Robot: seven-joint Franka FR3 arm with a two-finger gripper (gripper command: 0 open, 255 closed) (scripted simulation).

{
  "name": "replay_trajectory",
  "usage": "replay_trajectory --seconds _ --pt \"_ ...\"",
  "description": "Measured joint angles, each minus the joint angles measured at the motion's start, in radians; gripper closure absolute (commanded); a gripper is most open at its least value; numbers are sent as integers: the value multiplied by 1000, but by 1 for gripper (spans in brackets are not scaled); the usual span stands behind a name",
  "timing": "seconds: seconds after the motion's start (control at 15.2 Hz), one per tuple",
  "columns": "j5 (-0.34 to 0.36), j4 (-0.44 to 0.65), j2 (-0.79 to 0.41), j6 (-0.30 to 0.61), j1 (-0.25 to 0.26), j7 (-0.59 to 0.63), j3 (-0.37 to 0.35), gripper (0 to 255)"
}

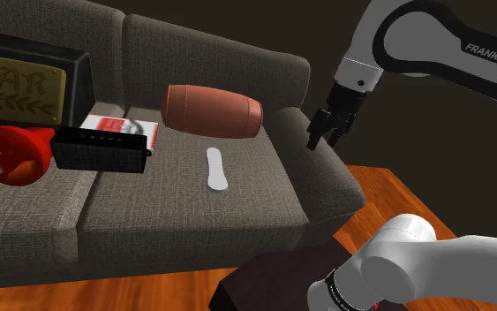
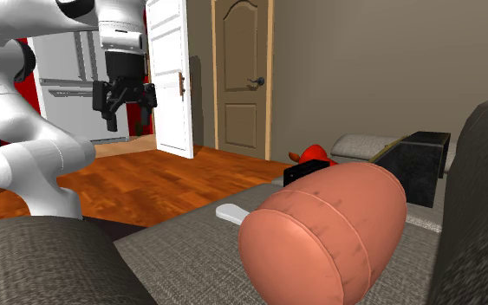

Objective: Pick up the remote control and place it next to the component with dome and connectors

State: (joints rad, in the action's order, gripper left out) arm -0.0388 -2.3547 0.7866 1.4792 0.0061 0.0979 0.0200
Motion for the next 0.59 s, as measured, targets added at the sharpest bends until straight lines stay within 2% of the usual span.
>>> replay_trajectory --seconds 0.13,0.59 --pt "-5 -5 -7 13 1 11 -8 0" --pt "-50 -44 -157 229 4 130 -86 0"
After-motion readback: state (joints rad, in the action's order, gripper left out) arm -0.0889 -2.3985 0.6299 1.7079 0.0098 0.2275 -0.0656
